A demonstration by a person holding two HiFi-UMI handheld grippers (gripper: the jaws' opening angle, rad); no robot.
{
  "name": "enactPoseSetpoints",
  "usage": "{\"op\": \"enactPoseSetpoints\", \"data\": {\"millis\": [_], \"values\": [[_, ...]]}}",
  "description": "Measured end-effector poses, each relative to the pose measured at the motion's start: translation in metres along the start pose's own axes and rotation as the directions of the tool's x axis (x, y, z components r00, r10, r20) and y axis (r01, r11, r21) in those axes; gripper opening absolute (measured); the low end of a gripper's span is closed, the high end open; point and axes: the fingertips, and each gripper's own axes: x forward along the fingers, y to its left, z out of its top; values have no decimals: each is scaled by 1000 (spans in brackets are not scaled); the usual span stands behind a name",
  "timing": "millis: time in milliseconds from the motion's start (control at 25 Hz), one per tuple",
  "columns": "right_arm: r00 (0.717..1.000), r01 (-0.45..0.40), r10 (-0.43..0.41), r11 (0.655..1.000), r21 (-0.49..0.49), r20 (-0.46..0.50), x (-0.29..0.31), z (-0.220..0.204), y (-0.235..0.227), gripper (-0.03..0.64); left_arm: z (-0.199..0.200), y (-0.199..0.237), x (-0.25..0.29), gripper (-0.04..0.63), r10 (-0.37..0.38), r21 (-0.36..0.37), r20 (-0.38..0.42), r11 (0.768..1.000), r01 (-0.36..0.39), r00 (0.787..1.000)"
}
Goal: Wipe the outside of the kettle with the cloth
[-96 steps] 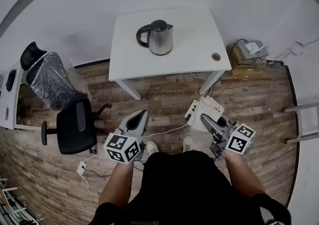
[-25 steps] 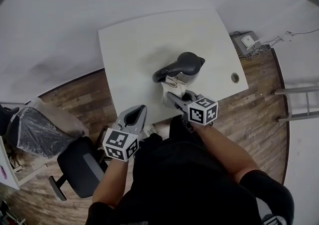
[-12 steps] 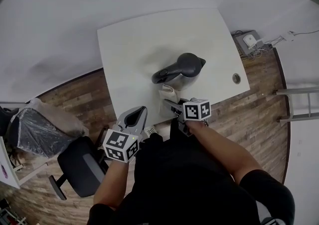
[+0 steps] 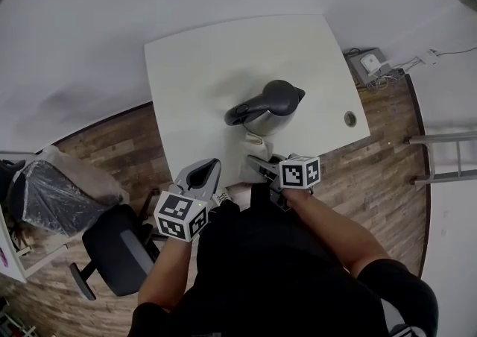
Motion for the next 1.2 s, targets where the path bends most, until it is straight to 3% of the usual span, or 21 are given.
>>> {"op": "enactPoseSetpoints", "data": {"millis": [120,240,400,480,520,640,680,720,760,920,1200], "values": [[994,27,-11,989,-147,105,-35,33,23,95,4,-3,5,6,-15,19,-7,1000,15,1000],[981,99,-44,952,-290,190,-67,61,46,95,9,-6,7,6,-28,27,-4,999,28,1000],[946,278,-157,842,-462,284,-100,94,58,95,22,-8,10,6,-30,38,23,999,29,999],[924,361,-208,753,-550,322,-108,107,58,95,21,-10,11,7,-34,41,22,999,33,999],[911,404,-240,690,-600,336,-110,112,57,95,19,-11,10,8,-35,38,19,999,34,999],[865,490,-346,425,-761,364,-112,115,54,95,10,-12,5,6,-28,27,8,999,28,1000],[855,492,-369,357,-794,364,-111,114,53,95,8,-11,4,6,-24,24,7,999,23,1000],[852,487,-383,327,-810,357,-109,111,50,95,7,-10,3,6,-20,23,6,1000,20,1000],[853,480,-391,329,-813,345,-106,107,47,95,7,-10,2,6,-18,22,7,1000,18,1000],[866,454,-412,409,-791,284,-97,89,27,95,7,-11,1,6,-19,25,1,1000,19,1000],[873,389,-466,491,-779,142,-70,44,-19,95,9,-13,4,6,-20,29,-14,999,20,1000]]}}
